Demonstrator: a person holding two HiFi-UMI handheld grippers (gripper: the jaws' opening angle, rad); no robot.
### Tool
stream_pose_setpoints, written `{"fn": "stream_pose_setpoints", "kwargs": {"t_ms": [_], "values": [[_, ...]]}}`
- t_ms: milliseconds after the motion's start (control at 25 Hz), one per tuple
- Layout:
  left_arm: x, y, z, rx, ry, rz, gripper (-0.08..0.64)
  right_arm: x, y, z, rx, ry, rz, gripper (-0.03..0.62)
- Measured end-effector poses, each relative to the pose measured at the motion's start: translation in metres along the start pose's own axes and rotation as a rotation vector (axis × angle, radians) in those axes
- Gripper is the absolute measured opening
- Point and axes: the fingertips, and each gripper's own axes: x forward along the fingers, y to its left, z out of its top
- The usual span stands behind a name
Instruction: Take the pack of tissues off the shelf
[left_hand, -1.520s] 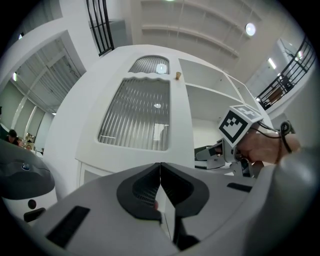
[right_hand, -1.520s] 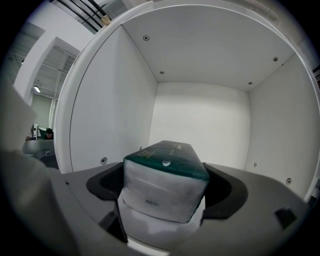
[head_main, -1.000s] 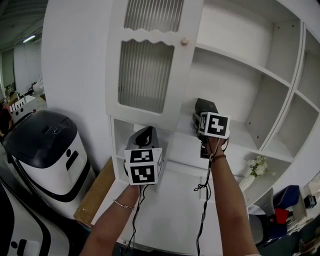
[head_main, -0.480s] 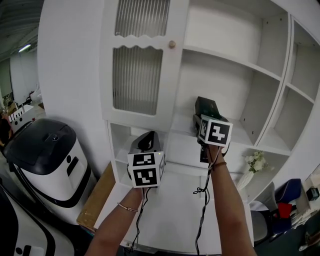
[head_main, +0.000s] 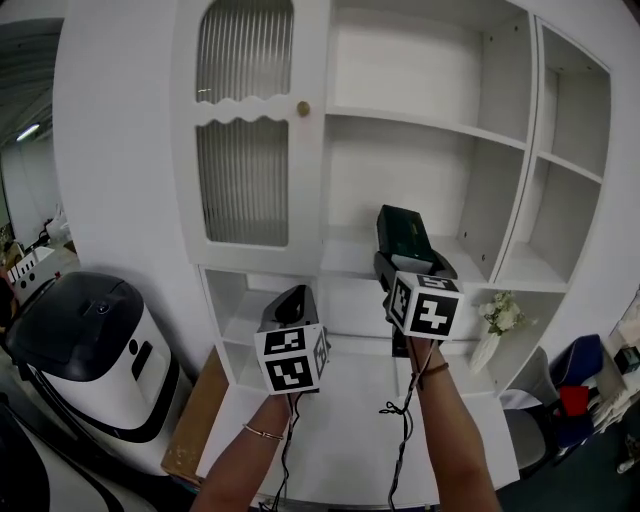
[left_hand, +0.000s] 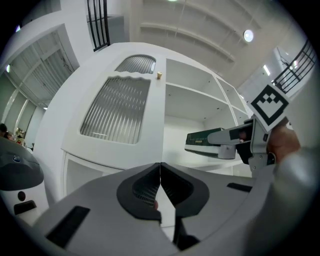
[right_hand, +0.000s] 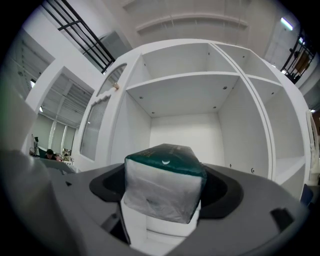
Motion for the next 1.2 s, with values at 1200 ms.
{"fn": "stream_pose_setpoints", "kwargs": {"t_ms": [1200], "values": [[-0.022, -0.072, -0.126, -0.084, 0.125, -0.157, 0.018, -0.166, -0.064, -0.152, 0.029, -0.020, -0.287, 0.426]]}}
